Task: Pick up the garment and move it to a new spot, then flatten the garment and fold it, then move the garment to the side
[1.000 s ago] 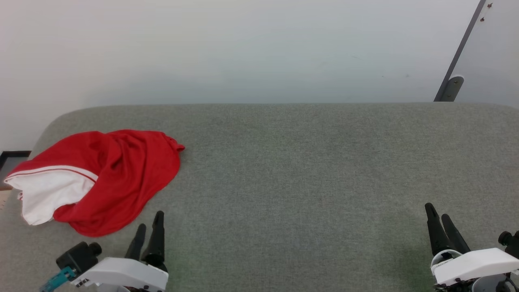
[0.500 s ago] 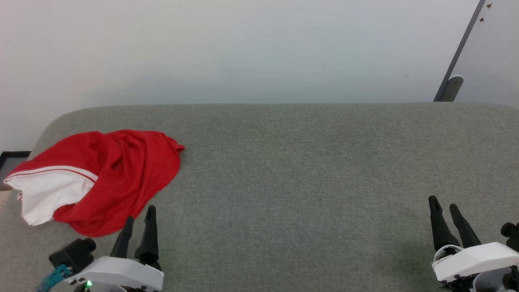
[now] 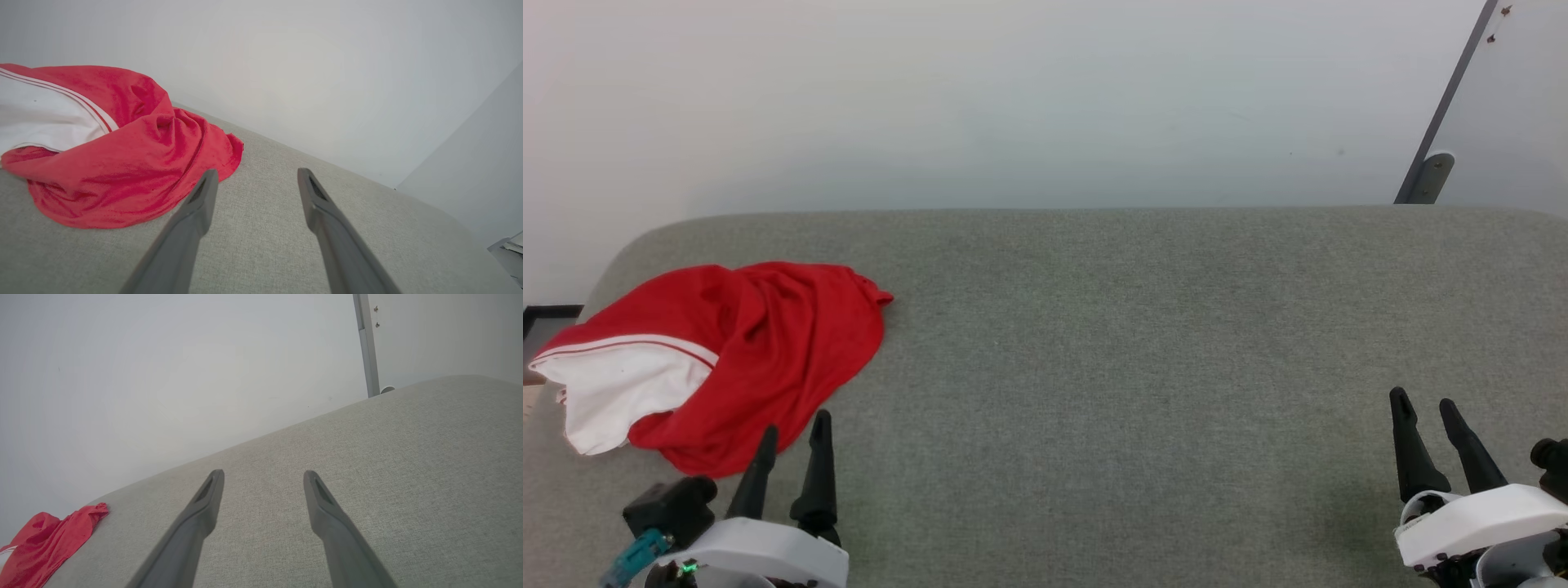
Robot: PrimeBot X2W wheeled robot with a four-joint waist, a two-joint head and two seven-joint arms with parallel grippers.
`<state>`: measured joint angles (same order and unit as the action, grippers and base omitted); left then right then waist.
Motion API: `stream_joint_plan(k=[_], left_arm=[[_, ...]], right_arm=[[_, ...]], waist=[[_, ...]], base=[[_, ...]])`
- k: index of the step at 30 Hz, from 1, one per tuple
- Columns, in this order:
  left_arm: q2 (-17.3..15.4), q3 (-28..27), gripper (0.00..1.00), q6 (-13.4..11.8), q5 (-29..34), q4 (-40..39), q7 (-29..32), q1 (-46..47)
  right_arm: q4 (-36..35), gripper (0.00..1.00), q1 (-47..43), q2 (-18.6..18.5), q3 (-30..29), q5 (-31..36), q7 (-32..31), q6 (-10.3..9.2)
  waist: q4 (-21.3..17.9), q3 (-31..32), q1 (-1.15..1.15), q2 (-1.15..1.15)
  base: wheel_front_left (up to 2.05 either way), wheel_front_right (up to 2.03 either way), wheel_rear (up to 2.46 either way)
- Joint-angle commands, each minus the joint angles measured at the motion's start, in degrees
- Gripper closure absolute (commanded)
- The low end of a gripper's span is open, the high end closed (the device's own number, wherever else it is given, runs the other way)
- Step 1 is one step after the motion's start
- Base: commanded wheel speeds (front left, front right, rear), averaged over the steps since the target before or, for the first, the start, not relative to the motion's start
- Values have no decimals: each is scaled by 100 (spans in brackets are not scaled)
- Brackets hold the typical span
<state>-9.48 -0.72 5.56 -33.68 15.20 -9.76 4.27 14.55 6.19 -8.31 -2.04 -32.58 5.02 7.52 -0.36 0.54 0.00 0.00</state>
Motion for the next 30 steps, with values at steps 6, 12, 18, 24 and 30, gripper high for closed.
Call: stream_joint_plan(k=[6,12,18,24,30], left_arm=[[-27,-47,0,84,447,-9,-114,119],[-28,-63,0,126,775,12,-197,130],[-10,-54,0,154,1069,-12,-264,85],[-16,-66,0,159,1347,-41,-336,63],[-50,-67,0,178,1586,-18,-402,95]], right_arm=[[-98,0,83,-64,-4,382,78,-4],[-121,0,92,-94,18,653,130,-4],[-127,0,103,-114,24,898,186,-5],[-151,0,104,-128,40,1145,240,-5],[-183,0,105,-145,52,1370,288,-5]], waist=[[3,1,0,0],[8,7,0,0],[8,25,0,0],[7,34,0,0],[5,37,0,0]], base=[[0,0,0],[0,0,0],[0,0,0],[0,0,0],[0,0,0]])
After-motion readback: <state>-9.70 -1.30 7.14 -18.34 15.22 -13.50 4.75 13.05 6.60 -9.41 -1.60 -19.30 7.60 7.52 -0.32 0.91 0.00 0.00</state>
